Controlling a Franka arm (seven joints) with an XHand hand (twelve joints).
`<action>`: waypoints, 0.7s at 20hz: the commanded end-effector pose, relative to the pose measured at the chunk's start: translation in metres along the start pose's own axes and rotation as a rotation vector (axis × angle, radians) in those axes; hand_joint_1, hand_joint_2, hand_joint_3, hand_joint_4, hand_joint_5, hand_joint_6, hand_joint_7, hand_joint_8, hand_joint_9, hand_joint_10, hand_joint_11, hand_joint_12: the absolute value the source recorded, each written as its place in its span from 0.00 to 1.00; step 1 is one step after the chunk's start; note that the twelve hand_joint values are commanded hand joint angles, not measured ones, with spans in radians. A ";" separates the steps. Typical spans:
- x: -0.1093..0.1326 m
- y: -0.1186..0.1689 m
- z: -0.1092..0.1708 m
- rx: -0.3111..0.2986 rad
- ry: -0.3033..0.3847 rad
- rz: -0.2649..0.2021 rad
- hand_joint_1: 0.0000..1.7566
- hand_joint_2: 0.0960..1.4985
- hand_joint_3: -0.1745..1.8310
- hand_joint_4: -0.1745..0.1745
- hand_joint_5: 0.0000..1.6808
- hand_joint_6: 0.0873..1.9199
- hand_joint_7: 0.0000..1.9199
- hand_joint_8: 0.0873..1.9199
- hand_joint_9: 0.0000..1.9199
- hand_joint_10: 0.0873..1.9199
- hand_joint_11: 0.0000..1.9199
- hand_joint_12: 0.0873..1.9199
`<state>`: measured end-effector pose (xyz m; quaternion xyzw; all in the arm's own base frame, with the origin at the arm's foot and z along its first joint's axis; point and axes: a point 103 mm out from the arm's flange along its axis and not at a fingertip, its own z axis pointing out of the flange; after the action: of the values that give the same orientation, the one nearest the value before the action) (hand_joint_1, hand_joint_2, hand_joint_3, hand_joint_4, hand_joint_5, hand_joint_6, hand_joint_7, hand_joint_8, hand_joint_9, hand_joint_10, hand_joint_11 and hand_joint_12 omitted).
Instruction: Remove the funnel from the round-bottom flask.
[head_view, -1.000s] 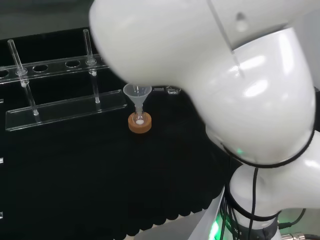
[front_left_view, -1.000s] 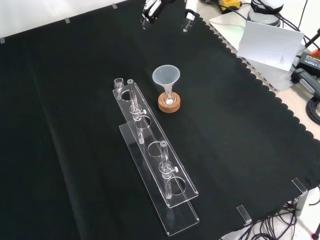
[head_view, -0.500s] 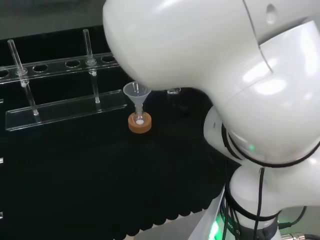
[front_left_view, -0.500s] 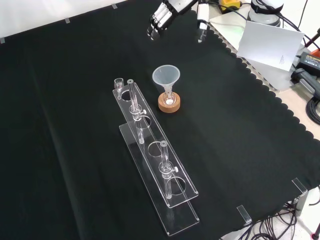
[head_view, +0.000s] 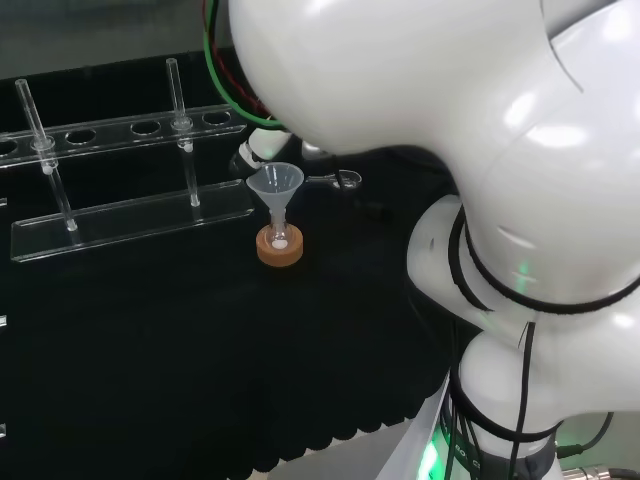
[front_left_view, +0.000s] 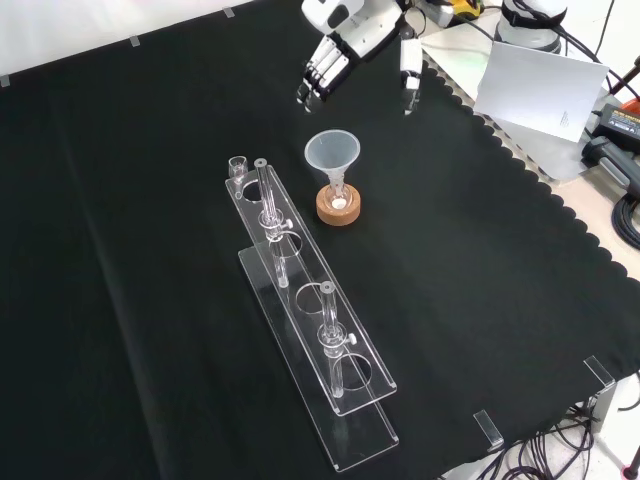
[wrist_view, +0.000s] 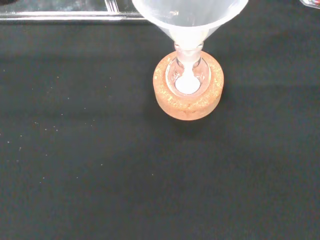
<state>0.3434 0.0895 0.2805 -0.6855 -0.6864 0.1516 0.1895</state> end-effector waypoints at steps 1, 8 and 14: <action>-0.003 0.028 0.016 0.010 -0.060 0.009 0.35 0.45 0.14 0.22 0.00 0.00 0.00 0.00 0.00 0.40 0.16 0.76; -0.013 0.047 0.030 0.033 -0.080 0.018 0.36 0.45 0.14 0.22 0.02 0.00 0.01 0.00 0.00 0.41 0.15 0.76; -0.012 0.059 0.039 0.037 -0.083 0.001 0.37 0.46 0.14 0.22 0.03 0.00 0.02 0.00 0.00 0.43 0.16 0.76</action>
<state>0.3631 0.0812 0.2330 -0.6814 -0.6825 0.1931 0.1805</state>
